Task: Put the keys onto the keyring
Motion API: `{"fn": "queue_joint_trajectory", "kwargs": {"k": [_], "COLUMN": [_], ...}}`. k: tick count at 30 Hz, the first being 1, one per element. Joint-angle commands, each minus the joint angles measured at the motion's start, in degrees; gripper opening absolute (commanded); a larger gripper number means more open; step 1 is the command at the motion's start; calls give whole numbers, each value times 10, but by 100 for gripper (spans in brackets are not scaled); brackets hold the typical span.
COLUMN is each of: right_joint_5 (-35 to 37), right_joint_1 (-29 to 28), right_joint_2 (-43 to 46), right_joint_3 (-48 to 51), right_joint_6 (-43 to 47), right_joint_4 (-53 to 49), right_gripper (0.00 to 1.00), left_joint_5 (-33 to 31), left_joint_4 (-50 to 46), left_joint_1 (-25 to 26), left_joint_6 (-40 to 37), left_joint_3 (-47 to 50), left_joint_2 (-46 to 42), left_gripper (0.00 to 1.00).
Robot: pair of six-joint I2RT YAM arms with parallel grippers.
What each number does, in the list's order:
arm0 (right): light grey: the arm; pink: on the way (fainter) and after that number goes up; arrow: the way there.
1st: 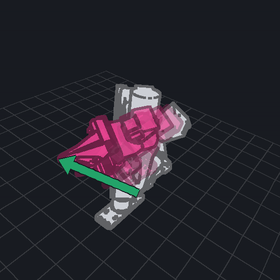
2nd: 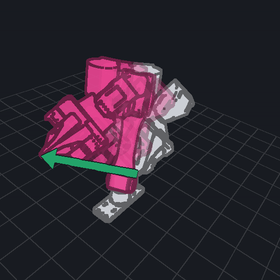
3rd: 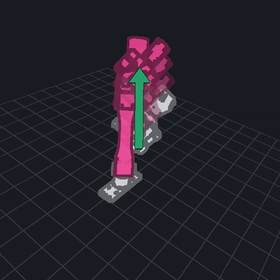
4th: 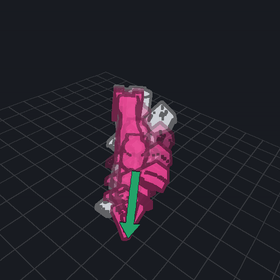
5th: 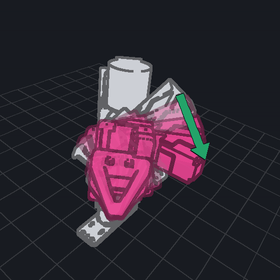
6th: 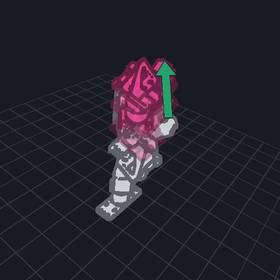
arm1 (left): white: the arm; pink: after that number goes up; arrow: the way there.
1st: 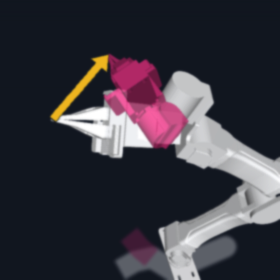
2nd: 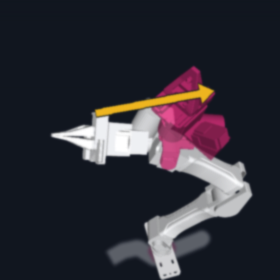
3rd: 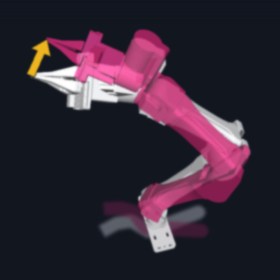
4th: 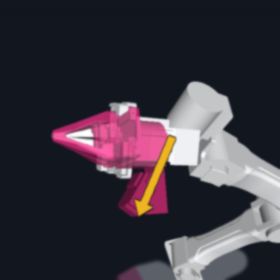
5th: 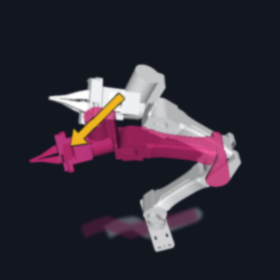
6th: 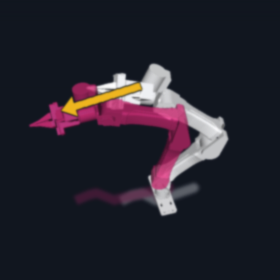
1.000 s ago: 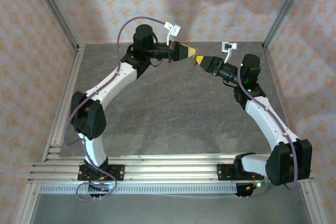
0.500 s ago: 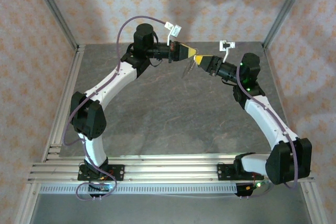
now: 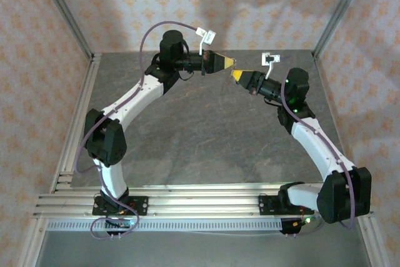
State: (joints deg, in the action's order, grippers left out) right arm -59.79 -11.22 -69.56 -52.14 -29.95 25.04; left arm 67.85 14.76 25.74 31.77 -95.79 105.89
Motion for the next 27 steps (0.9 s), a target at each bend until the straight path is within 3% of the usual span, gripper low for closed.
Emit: {"fn": "queue_joint_trajectory", "kwargs": {"k": [1, 13, 27], "right_joint_5": [-5, 26, 110], "right_joint_1": [-5, -68, -48], "right_joint_2": [3, -55, -31], "right_joint_3": [13, -21, 42], "right_joint_6": [-7, -47, -55], "right_joint_4": [22, 70, 77], "right_gripper": [0, 0, 0], "left_joint_5": [-29, -70, -173], "left_joint_4": [76, 104, 216], "left_joint_1": [-10, -7, -8], "left_joint_6": [22, 25, 82], "left_joint_3": [0, 35, 115], "left_joint_2": [-35, -48, -75], "left_gripper": [0, 0, 0]}}
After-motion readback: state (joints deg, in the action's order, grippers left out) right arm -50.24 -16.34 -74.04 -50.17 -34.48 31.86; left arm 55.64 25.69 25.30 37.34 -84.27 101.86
